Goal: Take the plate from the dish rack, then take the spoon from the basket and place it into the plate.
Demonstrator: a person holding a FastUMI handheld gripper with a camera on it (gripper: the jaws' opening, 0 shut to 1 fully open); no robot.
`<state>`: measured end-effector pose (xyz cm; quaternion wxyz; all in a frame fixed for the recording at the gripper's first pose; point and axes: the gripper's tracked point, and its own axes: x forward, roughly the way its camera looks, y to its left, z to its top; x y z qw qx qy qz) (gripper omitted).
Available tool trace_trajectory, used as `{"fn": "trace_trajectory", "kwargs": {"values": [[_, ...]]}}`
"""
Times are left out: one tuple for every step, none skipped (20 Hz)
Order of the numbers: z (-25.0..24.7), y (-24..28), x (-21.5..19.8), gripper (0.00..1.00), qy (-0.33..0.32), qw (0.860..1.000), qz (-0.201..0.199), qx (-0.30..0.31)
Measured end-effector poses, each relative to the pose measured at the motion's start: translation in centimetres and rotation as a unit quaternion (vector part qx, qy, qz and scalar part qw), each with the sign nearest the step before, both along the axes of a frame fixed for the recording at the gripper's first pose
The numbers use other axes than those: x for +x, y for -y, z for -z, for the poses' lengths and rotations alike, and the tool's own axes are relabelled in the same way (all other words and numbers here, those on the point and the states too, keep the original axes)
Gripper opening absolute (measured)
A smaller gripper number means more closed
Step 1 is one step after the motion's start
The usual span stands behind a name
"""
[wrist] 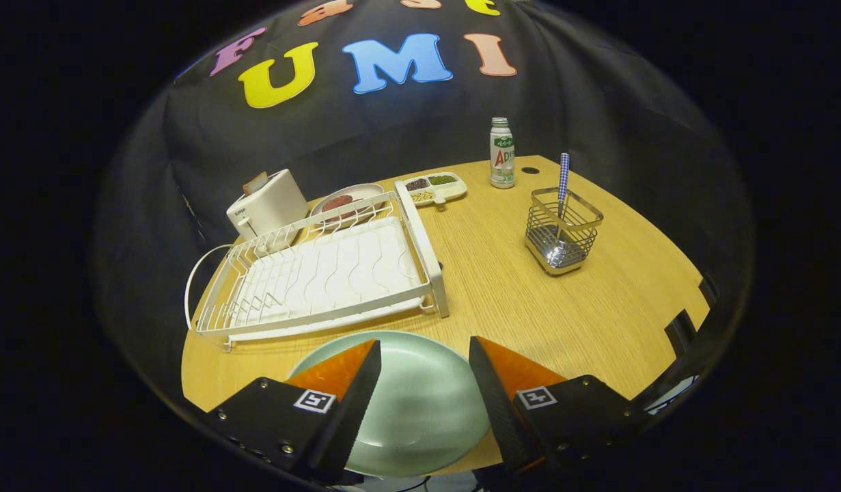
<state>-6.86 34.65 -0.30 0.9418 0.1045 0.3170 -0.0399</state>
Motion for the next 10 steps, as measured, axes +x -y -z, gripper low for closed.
{"fn": "trace_trajectory", "kwargs": {"values": [[-0.05,0.09,0.12,0.81,0.002,1.000,0.002,-0.001],[-0.25,0.15,0.27,0.81,0.004,1.000,0.003,-0.001],[-0.27,0.29,0.40,0.81,0.006,1.000,0.005,-0.004],[-0.39,0.36,0.56,0.82,0.007,1.000,0.005,-0.006],[-0.46,0.42,0.58,0.82,0.009,1.000,0.006,-0.006],[-0.55,0.49,0.68,0.81,0.010,1.000,0.006,-0.007],[-0.68,0.52,0.69,0.81,0.011,1.000,0.007,-0.008],[-0.77,0.55,0.76,0.81,0.012,1.000,0.007,-0.007],[-0.72,0.56,0.83,0.81,0.012,1.000,0.008,-0.006],[-0.77,0.56,0.90,0.81,0.013,1.000,0.008,-0.006]]}}
